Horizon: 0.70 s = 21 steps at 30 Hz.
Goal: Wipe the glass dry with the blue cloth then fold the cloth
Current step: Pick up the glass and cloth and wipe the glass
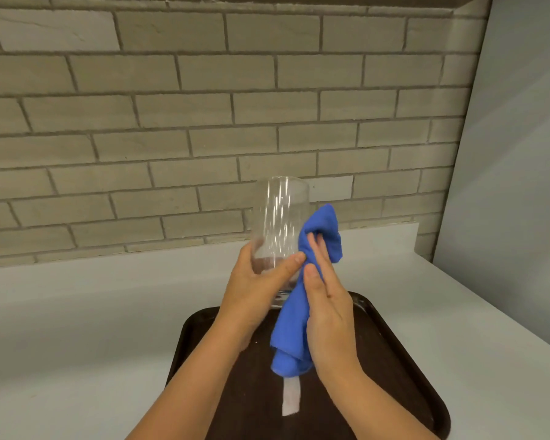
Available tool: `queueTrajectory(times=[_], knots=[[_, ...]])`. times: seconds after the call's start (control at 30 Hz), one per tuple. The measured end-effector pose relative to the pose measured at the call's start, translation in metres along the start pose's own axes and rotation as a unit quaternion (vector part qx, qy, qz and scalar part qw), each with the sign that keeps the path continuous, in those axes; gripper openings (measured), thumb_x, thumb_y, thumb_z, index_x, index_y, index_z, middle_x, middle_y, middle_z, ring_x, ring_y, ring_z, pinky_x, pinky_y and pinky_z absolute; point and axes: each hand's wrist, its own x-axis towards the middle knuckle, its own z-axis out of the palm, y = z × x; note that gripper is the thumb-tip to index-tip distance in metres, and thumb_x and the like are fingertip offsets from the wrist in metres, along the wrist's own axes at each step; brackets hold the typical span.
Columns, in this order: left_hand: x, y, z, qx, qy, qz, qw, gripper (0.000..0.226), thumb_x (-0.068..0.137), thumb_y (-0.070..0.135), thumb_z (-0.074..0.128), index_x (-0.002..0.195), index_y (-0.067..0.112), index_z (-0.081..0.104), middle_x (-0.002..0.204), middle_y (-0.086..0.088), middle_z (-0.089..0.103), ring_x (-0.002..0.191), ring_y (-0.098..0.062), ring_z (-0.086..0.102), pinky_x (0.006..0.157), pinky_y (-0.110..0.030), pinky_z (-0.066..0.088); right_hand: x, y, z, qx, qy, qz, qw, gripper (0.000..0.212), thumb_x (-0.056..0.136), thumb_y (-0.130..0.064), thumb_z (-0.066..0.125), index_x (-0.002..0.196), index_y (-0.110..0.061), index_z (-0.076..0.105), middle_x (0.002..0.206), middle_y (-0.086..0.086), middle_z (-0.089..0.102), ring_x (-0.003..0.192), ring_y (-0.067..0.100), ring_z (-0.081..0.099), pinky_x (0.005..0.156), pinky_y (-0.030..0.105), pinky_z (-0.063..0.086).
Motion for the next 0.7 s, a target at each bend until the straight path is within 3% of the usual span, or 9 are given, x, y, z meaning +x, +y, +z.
queueTrajectory(times=[0.17,0.23,0.3,0.33,0.4,0.47,0.53,0.6,0.7], knots=[[0.0,-0.004,-0.013,-0.174,-0.132,-0.064,0.974,0.057,0.057,0.05,0.073,0.108,0.025,0.065,0.092,0.0,0.076,0.081,-0.014,0.072,0.058,-0.026,0.055,0.038,-0.016,0.002,-0.202,-0.103,-0.132,0.965,0.041,0.089,-0.024,0.04,0.125,-0.043,0.034,0.148,-0.018,0.012,0.143,0.006,0.008,0.117,0.026,0.014],[0.003,-0.005,-0.014,-0.204,-0.148,-0.066,0.966,0.05,0.057,0.047,0.073,0.101,0.022,0.07,0.091,-0.003,0.076,0.082,-0.018,0.072,0.06,-0.032,0.056,0.057,-0.022,0.006,-0.204,-0.104,-0.13,0.965,0.041,0.089,-0.023,0.041,0.126,-0.04,0.032,0.146,-0.019,0.012,0.141,0.003,0.009,0.114,0.018,0.014],[0.005,-0.007,-0.014,-0.238,-0.157,-0.067,0.956,0.042,0.058,0.043,0.073,0.094,0.023,0.073,0.093,-0.006,0.076,0.084,-0.022,0.072,0.063,-0.039,0.057,0.07,-0.028,0.009,-0.144,-0.076,-0.07,0.984,0.042,0.093,-0.025,0.041,0.13,-0.042,0.032,0.148,-0.02,0.015,0.136,-0.005,0.017,0.107,0.009,0.02],[0.006,-0.008,-0.015,-0.254,-0.157,-0.069,0.952,0.039,0.058,0.043,0.072,0.093,0.023,0.073,0.093,-0.006,0.076,0.084,-0.023,0.072,0.065,-0.041,0.057,0.073,-0.027,0.01,-0.103,-0.06,-0.027,0.992,0.042,0.094,-0.026,0.04,0.133,-0.04,0.033,0.151,-0.016,0.02,0.135,-0.003,0.023,0.107,0.011,0.024],[0.006,-0.011,-0.015,-0.269,-0.157,-0.063,0.948,0.034,0.06,0.043,0.07,0.088,0.024,0.074,0.09,-0.004,0.076,0.081,-0.021,0.072,0.064,-0.039,0.057,0.07,-0.022,0.011,-0.049,-0.035,0.059,0.996,0.042,0.095,-0.03,0.037,0.137,-0.03,0.036,0.147,-0.002,0.038,0.131,0.012,0.039,0.11,0.028,0.032],[0.006,-0.013,-0.017,-0.26,-0.149,-0.054,0.953,0.026,0.062,0.042,0.068,0.081,0.026,0.075,0.083,0.0,0.076,0.075,-0.017,0.072,0.06,-0.032,0.057,0.053,-0.013,0.011,-0.037,-0.015,0.111,0.993,0.04,0.094,-0.035,0.034,0.131,-0.024,0.045,0.13,0.007,0.056,0.117,0.021,0.054,0.105,0.042,0.04],[0.007,-0.015,-0.019,-0.26,-0.137,-0.062,0.954,0.021,0.063,0.041,0.068,0.074,0.026,0.076,0.075,0.002,0.076,0.069,-0.015,0.072,0.057,-0.027,0.056,0.027,-0.005,0.011,-0.047,-0.012,0.105,0.993,0.04,0.092,-0.041,0.034,0.131,-0.034,0.043,0.132,-0.001,0.054,0.117,0.013,0.053,0.101,0.03,0.044],[0.008,-0.016,-0.02,-0.263,-0.136,-0.086,0.951,0.023,0.061,0.044,0.069,0.07,0.023,0.076,0.072,-0.001,0.075,0.066,-0.017,0.071,0.057,-0.027,0.056,0.004,-0.003,0.015,-0.075,-0.028,0.065,0.995,0.041,0.089,-0.048,0.032,0.13,-0.054,0.027,0.147,-0.016,0.032,0.13,-0.001,0.035,0.101,0.006,0.034],[0.008,-0.017,-0.02,-0.268,-0.162,-0.089,0.945,0.033,0.063,0.047,0.066,0.082,0.021,0.076,0.078,-0.002,0.077,0.075,-0.016,0.072,0.062,-0.026,0.057,-0.003,-0.009,0.021,-0.206,-0.085,-0.065,0.973,0.041,0.092,-0.044,0.03,0.128,-0.055,0.016,0.152,-0.024,0.0,0.138,-0.009,0.0,0.114,0.011,0.012]])
